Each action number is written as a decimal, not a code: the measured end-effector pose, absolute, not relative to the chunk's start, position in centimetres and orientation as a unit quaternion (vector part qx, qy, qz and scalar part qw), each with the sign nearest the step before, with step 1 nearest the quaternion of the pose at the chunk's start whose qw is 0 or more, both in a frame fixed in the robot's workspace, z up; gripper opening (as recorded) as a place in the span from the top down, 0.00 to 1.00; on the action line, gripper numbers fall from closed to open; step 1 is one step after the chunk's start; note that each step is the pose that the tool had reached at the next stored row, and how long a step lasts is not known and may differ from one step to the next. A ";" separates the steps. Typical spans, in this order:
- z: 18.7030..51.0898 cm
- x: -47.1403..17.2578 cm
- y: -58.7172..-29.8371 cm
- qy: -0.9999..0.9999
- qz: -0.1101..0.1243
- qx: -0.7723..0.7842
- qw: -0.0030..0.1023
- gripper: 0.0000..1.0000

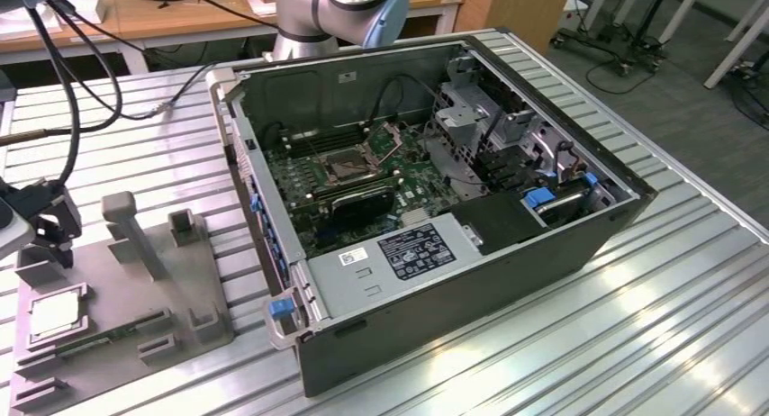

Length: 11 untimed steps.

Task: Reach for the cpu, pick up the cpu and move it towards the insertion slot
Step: 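Reach for the cpu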

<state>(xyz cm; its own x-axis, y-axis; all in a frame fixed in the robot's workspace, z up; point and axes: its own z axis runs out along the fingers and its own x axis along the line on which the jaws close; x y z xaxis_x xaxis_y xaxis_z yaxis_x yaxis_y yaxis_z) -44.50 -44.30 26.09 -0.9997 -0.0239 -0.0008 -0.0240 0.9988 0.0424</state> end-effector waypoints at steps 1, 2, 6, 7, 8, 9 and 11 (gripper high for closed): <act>25.9 -44.5 -44.3 1.000 0.021 -0.012 0.000 0.24; 25.7 -44.6 -44.3 1.000 0.021 -0.012 0.001 0.24; 25.1 -44.9 -44.3 1.000 0.021 -0.012 0.006 0.24; 25.0 -45.0 -44.2 1.000 0.021 -0.012 0.008 0.24; 24.8 -45.0 -44.2 1.000 0.021 -0.012 0.009 0.24; 24.6 -45.0 -44.2 1.000 0.021 -0.012 0.010 0.24; 24.4 -45.1 -44.2 1.000 0.021 -0.012 0.011 0.24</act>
